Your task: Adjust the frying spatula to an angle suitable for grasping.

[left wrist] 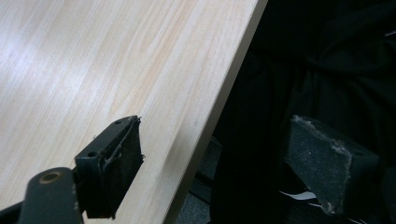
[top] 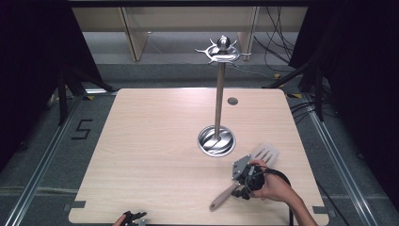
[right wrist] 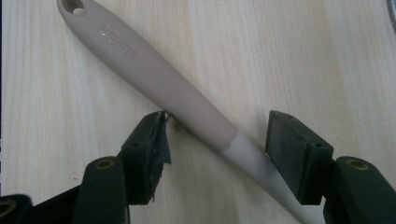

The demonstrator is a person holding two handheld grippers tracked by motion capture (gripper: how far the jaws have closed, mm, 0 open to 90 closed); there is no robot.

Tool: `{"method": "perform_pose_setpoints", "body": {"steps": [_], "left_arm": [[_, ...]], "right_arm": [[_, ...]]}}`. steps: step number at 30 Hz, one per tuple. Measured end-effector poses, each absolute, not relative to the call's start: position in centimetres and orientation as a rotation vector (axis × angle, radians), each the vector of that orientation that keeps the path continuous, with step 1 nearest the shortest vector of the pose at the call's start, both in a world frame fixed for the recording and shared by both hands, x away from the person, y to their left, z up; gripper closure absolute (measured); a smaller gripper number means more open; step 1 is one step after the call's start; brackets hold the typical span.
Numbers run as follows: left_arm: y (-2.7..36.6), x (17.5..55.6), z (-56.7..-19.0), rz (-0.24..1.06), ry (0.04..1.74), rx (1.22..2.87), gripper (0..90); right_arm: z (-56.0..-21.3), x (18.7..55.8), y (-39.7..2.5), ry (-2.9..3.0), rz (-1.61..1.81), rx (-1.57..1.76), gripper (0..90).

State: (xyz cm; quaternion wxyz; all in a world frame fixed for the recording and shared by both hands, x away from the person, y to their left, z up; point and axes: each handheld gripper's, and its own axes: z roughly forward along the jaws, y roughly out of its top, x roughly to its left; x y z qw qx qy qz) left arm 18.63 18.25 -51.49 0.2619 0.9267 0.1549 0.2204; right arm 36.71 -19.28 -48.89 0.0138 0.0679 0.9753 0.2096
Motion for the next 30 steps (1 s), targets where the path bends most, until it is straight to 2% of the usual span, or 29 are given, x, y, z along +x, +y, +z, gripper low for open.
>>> {"method": "perform_pose_setpoints", "body": {"steps": [5,18,30], "left_arm": [[18.3,18.6,-51.5,0.598,0.416,2.509,17.5],[18.3,18.5,-51.3,0.621,0.414,2.509,17.5],[18.1,18.5,-51.5,0.587,0.382,2.503,17.6]], "right_arm": [[-48.6,36.4,-18.8,3.024,0.563,0.298,41.5],[-47.7,35.6,-17.4,3.02,0.31,0.374,58.2],[-47.5,36.7,-16.5,3.128,0.241,0.149,71.2]]}}
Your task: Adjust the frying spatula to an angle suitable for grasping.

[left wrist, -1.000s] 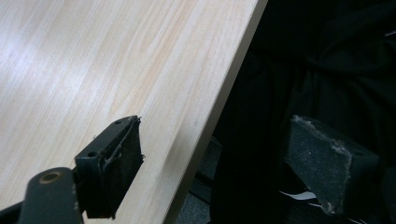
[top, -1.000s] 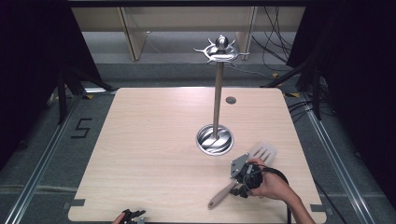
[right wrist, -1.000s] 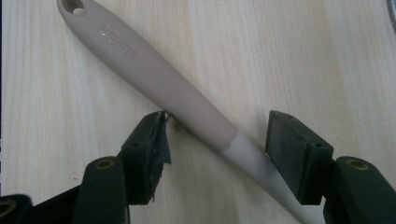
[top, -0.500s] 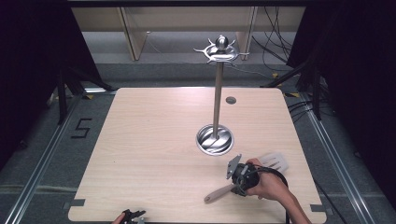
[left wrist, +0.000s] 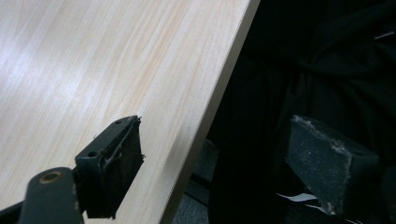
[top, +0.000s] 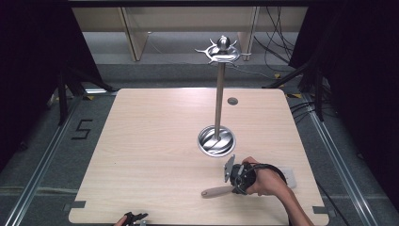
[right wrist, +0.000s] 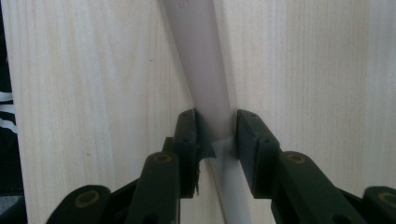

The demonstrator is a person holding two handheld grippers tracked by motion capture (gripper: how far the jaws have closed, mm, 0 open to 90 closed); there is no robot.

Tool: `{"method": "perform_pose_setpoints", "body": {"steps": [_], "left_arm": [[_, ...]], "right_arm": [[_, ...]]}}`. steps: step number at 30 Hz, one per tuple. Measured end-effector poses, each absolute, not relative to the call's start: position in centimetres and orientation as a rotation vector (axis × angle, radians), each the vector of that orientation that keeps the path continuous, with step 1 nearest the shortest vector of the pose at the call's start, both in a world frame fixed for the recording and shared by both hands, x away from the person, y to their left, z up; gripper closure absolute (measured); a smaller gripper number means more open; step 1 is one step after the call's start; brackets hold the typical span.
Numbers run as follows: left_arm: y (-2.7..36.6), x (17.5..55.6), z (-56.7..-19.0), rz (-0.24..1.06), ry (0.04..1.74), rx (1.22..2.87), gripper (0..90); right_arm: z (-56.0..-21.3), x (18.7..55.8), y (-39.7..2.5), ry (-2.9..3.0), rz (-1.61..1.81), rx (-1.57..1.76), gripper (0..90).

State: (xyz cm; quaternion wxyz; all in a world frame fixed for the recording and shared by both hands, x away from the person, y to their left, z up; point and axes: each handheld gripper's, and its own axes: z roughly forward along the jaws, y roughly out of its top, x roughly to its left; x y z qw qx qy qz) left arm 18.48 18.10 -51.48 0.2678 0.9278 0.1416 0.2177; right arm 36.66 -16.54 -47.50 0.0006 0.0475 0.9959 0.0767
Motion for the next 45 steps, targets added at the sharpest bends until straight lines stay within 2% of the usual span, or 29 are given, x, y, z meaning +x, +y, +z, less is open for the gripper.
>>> {"method": "perform_pose_setpoints", "body": {"steps": [6,8,16,19,25,29,30,33,45], "left_arm": [[18.3,18.5,-51.4,0.584,0.386,2.499,17.5],[18.2,18.4,-51.4,0.597,0.393,2.493,17.5],[18.2,18.5,-51.4,0.578,0.387,2.499,17.5],[18.2,18.4,-51.3,0.611,0.392,2.501,17.5],[18.2,18.6,-51.4,0.565,0.38,2.505,17.5],[18.2,18.4,-51.3,0.599,0.394,2.487,17.5],[18.2,18.4,-51.3,0.603,0.391,2.487,17.5],[18.3,18.4,-51.3,0.604,0.39,2.489,17.5],[18.3,18.4,-51.2,0.596,0.396,2.5,17.5]], "right_arm": [[-47.5,36.5,-16.6,3.088,0.215,0.197,75.9],[-47.5,36.3,-16.9,3.072,0.222,0.296,75.9],[-47.6,37.1,-17.1,3.074,0.244,0.204,75.9],[-47.4,36.5,-17.0,3.07,0.233,0.301,76.0],[-46.8,36.7,-17.9,3.018,0.281,0.369,76.1],[-46.1,37.1,-18.8,2.979,0.449,0.343,76.1],[-45.7,36.9,-19.2,2.975,0.458,0.428,76.2],[-44.8,37.3,-20.1,2.943,0.562,0.389,76.2],[-41.7,37.0,-23.6,2.765,0.893,0.568,76.2]]}}
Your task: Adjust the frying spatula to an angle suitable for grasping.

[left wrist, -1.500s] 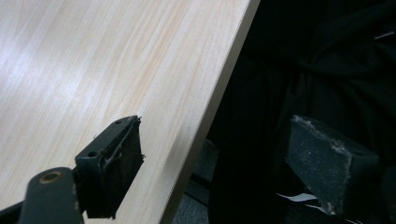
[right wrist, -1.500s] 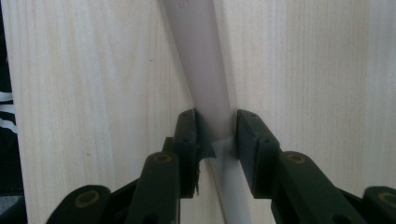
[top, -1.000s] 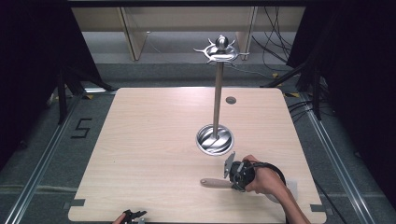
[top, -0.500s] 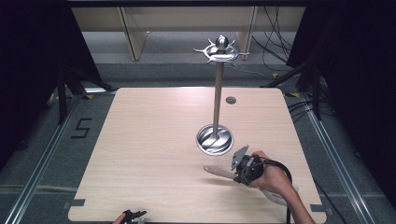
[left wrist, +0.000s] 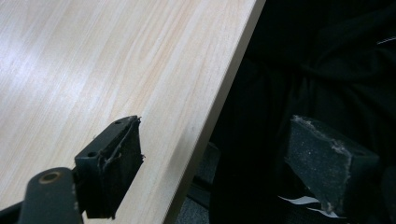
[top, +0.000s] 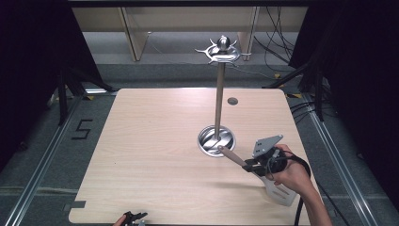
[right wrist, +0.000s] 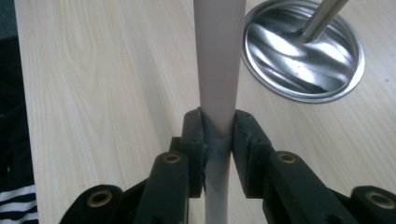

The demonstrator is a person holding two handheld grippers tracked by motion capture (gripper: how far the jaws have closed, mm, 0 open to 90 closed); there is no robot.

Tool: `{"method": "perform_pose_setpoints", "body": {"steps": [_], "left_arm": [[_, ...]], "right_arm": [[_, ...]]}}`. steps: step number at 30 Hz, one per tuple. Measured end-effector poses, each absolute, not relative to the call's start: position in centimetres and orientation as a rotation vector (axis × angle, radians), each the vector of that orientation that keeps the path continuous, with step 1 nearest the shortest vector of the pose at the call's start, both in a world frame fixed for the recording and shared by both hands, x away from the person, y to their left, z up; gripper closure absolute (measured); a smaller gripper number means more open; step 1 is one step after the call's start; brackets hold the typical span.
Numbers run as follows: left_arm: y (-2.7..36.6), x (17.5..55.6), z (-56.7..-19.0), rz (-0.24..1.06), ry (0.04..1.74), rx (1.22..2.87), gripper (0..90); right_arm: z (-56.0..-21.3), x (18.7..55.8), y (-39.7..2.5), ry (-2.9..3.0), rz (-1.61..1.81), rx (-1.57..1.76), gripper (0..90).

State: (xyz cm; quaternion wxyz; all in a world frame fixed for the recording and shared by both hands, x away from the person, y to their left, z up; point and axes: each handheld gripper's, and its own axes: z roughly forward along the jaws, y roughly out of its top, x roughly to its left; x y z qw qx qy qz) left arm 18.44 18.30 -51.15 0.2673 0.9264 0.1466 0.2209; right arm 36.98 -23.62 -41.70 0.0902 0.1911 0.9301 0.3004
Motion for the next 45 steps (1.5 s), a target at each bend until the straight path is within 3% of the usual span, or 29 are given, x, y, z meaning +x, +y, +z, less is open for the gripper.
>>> {"method": "perform_pose_setpoints", "body": {"steps": [26,45], "left_arm": [[18.4,18.5,-51.1,0.605,0.415,2.488,17.5],[18.5,18.5,-51.1,0.607,0.424,2.486,17.5]], "right_arm": [[-37.9,36.9,-26.9,2.511,1.487,0.564,76.4],[-33.0,38.7,-24.3,2.338,1.662,0.554,76.3]]}}
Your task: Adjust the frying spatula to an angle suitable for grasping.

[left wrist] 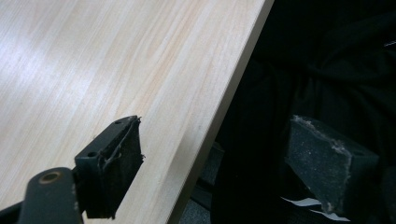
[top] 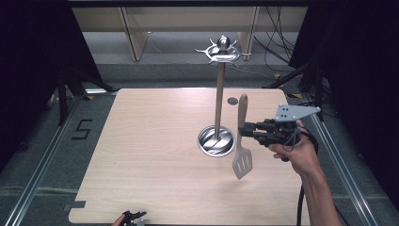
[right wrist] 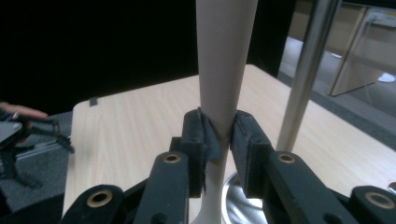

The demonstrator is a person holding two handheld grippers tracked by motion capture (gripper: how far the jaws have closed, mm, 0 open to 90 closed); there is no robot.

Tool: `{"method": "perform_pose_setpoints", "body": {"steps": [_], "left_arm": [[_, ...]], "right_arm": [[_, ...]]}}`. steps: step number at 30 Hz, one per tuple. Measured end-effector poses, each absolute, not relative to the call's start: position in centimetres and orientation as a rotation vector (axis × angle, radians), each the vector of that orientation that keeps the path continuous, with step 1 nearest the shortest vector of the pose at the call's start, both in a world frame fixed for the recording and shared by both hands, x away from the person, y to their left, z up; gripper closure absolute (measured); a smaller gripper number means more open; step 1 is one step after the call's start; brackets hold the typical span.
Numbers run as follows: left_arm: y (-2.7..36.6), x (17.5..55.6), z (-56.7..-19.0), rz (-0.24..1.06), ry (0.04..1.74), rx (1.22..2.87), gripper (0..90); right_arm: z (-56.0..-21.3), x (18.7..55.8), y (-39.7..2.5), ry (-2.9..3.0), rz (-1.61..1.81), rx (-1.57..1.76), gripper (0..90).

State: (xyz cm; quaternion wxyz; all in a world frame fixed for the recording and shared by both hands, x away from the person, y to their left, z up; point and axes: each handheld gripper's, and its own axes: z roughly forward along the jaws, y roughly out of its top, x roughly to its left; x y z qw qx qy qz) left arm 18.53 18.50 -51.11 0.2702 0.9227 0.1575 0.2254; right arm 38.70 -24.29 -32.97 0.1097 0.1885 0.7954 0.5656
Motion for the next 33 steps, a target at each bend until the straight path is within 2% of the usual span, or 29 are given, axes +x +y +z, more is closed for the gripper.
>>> {"method": "perform_pose_setpoints", "body": {"steps": [11,19,33], "left_arm": [[18.5,18.5,-51.1,0.599,0.42,2.486,17.5],[18.5,18.5,-51.2,0.618,0.423,2.487,17.5],[18.5,18.5,-51.2,0.609,0.414,2.49,17.5]], "right_arm": [[-28.8,41.0,-23.4,2.288,1.628,0.601,76.3],[-27.9,41.6,-22.7,2.28,1.603,0.614,76.3],[-28.3,43.0,-21.7,2.311,1.57,0.689,76.3]]}}
